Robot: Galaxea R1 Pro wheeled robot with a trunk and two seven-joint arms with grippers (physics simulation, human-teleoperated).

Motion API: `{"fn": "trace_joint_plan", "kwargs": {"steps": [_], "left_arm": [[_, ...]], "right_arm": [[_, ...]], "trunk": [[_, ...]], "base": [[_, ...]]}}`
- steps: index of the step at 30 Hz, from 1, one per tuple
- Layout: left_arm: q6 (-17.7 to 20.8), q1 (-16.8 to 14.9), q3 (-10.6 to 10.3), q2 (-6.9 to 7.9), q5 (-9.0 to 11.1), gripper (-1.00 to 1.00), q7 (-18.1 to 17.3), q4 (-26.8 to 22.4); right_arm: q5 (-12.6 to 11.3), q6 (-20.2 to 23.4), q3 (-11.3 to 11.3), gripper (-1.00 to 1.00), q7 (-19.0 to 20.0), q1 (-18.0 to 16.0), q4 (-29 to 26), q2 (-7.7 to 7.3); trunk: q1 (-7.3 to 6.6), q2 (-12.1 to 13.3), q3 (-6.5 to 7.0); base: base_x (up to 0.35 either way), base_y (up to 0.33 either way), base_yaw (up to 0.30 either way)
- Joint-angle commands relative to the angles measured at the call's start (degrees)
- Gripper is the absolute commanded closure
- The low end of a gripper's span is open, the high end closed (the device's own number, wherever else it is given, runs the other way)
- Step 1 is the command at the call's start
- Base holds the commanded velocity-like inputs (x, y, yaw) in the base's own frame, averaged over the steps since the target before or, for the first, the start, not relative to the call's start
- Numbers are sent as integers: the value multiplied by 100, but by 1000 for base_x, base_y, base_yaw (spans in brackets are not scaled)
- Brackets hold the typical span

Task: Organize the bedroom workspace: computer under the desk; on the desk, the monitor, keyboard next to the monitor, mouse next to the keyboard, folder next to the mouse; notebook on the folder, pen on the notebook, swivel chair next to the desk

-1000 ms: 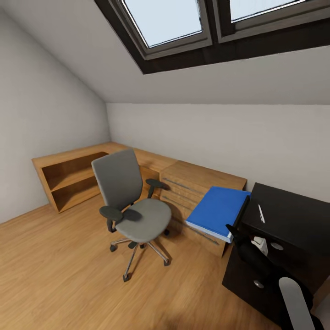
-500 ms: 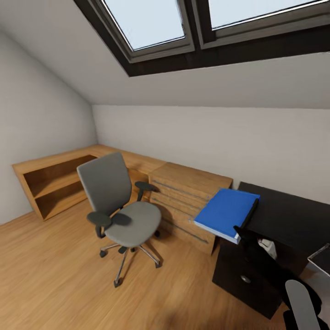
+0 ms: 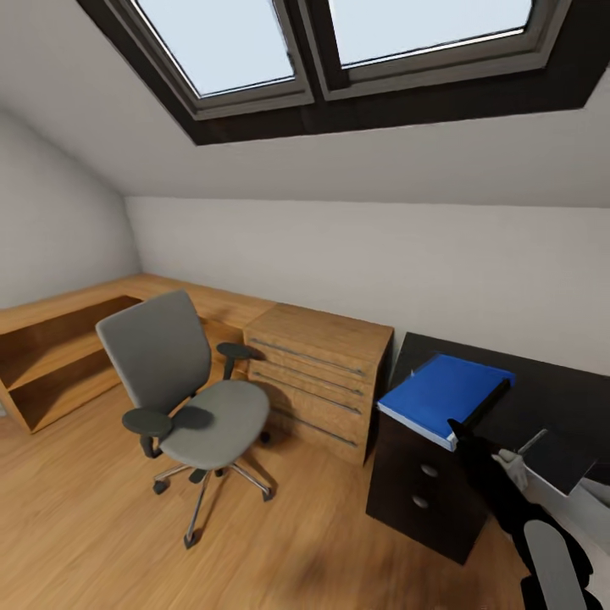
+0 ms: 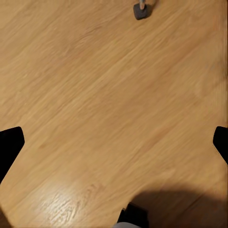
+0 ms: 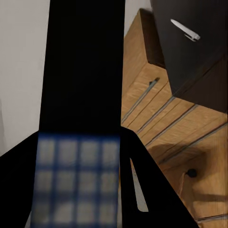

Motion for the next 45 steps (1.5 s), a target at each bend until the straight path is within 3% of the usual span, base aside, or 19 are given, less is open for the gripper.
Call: {"fn": "trace_joint_plan", "kwargs": {"steps": [1,23,30,45], "left_arm": [[-21,-2,-36,5,44,-100,29,-2],[-21,-2,-38,5,44,-100,30,7],[-21,-2,-38,5,44,-100,31,25],[-21,-2,-38,5,51,-100,31,26]], "right_arm": [[-62,5,-13,100,-33,-7,2,7],[-61,-795,50,100,-33,-34,535,0],[-69,-1741,57,100,-41,-41,849,7],[-83,-1898,53,100,-36,-42,955,7]], "trunk": [[-23,37,12],[-506,920,407],[-660,1201,533],[-989,1802,793]], "base": [[0,0,-257],[0,0,-258],[0,0,-259],[0,0,-252]]}}
